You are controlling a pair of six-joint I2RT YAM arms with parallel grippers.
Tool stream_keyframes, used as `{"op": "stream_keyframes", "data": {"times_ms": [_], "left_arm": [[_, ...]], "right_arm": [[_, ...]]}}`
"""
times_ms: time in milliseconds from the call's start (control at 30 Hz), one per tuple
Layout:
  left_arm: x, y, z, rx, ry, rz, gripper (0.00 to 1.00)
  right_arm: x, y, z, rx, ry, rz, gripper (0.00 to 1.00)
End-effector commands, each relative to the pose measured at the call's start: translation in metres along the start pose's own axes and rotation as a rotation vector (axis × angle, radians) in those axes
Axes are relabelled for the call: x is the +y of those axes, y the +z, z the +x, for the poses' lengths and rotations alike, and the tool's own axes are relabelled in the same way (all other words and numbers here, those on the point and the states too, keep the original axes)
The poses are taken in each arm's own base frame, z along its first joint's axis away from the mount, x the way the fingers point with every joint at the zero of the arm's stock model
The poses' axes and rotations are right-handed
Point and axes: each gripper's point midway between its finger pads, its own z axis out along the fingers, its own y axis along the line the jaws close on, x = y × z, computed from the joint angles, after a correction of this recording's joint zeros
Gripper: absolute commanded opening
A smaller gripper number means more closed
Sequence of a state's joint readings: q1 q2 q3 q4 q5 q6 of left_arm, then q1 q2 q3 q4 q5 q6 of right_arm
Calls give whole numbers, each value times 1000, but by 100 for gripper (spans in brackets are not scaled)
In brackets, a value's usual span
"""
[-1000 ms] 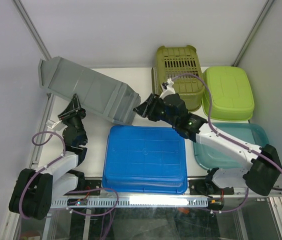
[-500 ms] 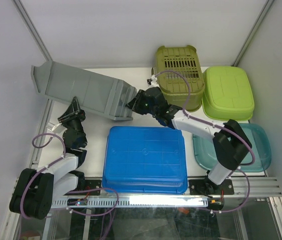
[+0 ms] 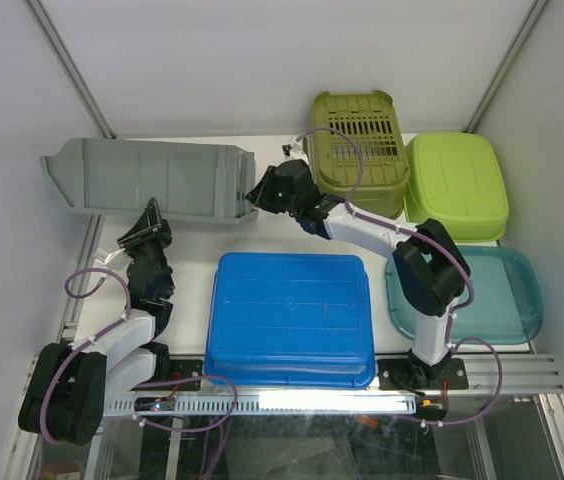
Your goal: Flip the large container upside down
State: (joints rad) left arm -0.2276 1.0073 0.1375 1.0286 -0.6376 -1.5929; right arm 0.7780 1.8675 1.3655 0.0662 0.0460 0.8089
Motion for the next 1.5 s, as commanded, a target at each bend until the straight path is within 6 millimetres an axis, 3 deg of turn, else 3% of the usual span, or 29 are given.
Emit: {"op": "stream_keyframes", "data": {"times_ms": [0, 133, 267, 367, 633, 733, 1100, 1467], "left_arm": [[49, -16, 31, 177, 28, -197, 17], [52, -15, 33, 180, 30, -211, 53], [49, -8, 38, 189, 56, -212, 75], [55, -4, 48, 225, 70, -268, 98], [38, 9, 77, 312, 171, -343, 99], [52, 7, 79, 327, 244, -478, 99], [77, -21, 103, 492, 263, -755, 99], [52, -26, 108, 577, 407, -773, 99]], "right_arm": [[7, 14, -8, -32, -40, -15, 27], [0, 27, -14, -34, -49, 13, 28], [4, 31, -24, -34, -48, 10, 30], [5, 28, -37, -44, -55, 9, 34], [-3, -12, -75, -126, -66, 36, 64], [-4, -34, -88, -162, -86, 59, 71], [-8, -87, -95, -199, -99, 68, 74], [-6, -141, -111, -267, -149, 84, 77]]}}
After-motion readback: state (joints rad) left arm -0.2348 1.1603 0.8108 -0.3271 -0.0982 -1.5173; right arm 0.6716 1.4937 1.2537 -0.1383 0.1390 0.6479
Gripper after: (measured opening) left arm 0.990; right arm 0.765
